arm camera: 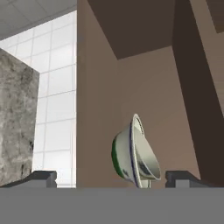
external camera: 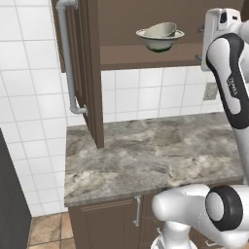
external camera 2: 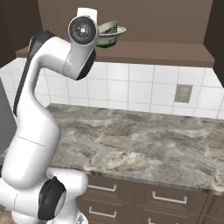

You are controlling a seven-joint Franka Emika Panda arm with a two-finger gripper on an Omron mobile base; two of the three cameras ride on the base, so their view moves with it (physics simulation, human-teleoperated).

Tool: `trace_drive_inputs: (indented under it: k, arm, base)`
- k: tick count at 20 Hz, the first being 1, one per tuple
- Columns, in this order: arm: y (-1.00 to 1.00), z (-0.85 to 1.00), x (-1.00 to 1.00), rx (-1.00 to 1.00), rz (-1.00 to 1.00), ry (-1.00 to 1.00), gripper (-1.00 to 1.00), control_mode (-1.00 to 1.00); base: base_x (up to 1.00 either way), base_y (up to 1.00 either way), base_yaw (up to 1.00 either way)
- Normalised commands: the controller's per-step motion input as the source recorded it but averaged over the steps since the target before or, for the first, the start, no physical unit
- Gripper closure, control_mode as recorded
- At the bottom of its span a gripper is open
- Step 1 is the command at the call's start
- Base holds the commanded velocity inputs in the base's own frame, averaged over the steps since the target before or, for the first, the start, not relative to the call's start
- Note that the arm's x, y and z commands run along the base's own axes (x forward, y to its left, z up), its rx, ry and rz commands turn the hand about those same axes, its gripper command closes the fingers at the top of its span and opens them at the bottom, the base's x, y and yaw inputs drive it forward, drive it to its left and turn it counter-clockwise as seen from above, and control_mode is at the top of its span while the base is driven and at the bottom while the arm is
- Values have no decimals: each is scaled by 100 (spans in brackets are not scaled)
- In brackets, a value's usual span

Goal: Pick up the bowls on the counter and stack them on top of one another in the open cabinet. Place the smaller bowl on top of the larger bowl.

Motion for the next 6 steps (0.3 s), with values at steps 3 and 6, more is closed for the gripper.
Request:
trace_drive_inputs:
  k: [3, 6]
  arm:
    - [-43, -13, -100, 4, -5, 0, -100, -100]
    - [-37, -15, -99, 5, -5, 2, -100, -100]
  base:
    - [0, 0, 0]
    - [0, 0, 0]
